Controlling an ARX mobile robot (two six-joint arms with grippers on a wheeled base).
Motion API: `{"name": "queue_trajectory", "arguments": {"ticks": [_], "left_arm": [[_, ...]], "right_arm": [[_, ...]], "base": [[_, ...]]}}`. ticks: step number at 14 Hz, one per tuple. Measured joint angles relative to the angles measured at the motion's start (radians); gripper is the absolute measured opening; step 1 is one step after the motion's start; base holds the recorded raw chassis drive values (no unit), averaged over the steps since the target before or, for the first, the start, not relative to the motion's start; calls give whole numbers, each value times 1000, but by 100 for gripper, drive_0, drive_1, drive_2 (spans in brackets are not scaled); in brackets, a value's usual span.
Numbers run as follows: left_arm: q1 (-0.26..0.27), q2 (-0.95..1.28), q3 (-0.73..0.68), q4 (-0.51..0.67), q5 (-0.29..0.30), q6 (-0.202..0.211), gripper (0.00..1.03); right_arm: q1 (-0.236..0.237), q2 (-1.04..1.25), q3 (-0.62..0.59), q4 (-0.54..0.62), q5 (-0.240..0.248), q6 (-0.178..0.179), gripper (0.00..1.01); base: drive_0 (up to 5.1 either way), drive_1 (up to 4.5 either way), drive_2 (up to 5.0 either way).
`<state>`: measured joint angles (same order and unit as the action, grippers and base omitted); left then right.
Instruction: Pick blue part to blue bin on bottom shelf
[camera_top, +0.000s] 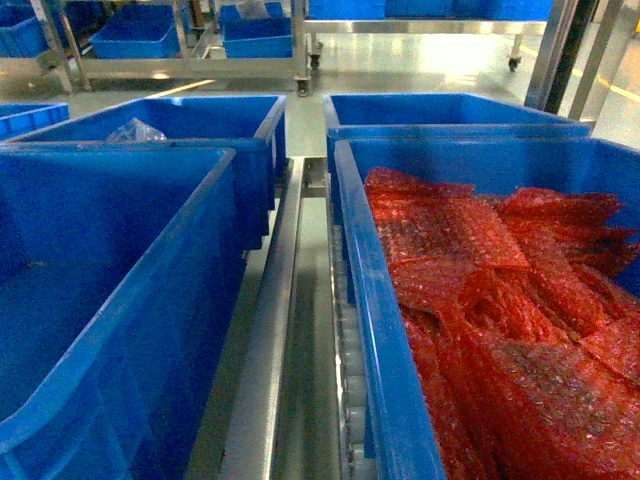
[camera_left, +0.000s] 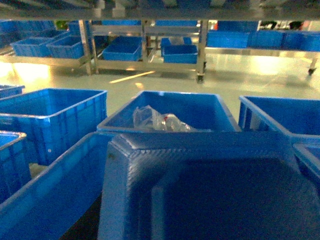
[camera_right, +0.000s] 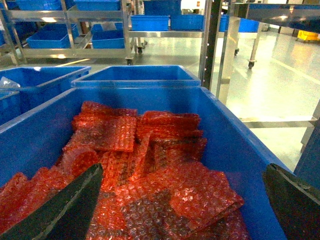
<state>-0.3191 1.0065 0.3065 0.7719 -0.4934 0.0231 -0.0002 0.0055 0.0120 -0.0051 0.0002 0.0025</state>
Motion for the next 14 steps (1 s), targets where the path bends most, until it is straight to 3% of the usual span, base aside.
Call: {"name": "queue_trajectory", "arguments": {"ticks": [1, 4, 5, 6, 8, 11, 12, 14], "left_arm": [[9, 89, 25, 29, -11, -11, 43], [12, 111, 27, 33, -22, -23, 81], [12, 113, 27, 29, -22, -23, 99], [95, 8, -45, -24, 241, -22, 71], [142, -75, -111, -45, 312, -22, 46], [197, -202, -185, -98, 368, -23, 10], [206, -229, -197, -114, 377, -22, 2], [232, -303, -227, -159, 406, -23, 2]], "right_arm": [[0, 0, 0, 0, 0, 0, 98], [0, 0, 0, 0, 0, 0, 98], [0, 0, 0, 0, 0, 0, 98], [0, 0, 0, 0, 0, 0, 98], [0, 0, 0, 0, 0, 0, 98], [0, 0, 0, 0, 0, 0, 98], [0, 0, 0, 0, 0, 0, 98], [0, 0, 0, 0, 0, 0, 98]], "base": [[0, 0, 0], [0, 0, 0], [0, 0, 0], [0, 0, 0], [0, 0, 0], [0, 0, 0], [0, 0, 0], [0, 0, 0]]}}
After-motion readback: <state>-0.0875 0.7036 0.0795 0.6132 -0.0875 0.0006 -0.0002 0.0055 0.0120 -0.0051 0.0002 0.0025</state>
